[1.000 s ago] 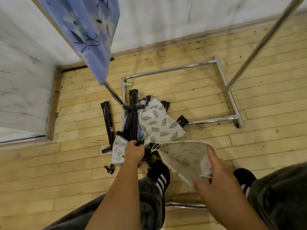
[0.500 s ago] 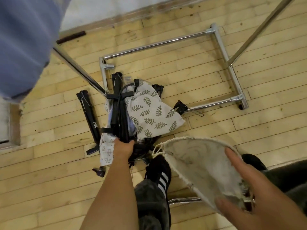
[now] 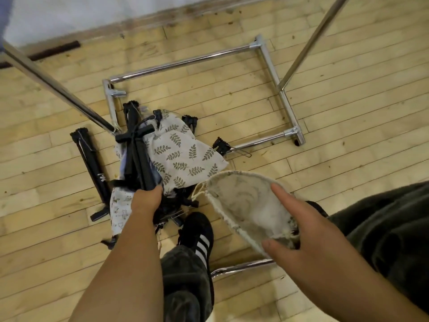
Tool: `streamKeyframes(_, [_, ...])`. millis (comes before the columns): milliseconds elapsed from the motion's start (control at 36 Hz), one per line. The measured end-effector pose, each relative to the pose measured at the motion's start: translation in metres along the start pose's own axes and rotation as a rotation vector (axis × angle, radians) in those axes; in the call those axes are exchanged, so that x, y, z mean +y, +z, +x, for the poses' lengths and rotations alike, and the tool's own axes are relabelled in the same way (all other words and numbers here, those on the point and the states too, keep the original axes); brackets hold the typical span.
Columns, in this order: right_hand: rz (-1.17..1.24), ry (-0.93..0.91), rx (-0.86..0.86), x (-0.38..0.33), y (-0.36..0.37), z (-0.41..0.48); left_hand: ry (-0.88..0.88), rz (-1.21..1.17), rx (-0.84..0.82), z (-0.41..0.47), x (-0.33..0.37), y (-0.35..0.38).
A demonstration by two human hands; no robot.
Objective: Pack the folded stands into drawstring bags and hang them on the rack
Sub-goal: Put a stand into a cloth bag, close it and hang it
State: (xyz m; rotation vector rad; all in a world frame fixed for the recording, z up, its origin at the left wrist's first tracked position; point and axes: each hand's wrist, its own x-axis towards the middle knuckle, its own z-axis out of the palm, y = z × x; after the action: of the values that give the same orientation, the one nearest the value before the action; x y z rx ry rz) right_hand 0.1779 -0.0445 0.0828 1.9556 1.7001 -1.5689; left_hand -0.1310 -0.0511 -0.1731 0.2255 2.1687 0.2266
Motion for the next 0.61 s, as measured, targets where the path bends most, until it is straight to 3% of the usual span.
streamKeyframes(389, [-0.116,-0.318,0.092,0.023,-0.025,-0.017,-0.007,-0.162,-0.194,-0.137,0.040,-0.041])
streamKeyframes(611, [-0.160,-0.426,0.090,0.041,-0.036,-0.035,0.085,-0.156,-0.176,-0.265,0.030,-0.072])
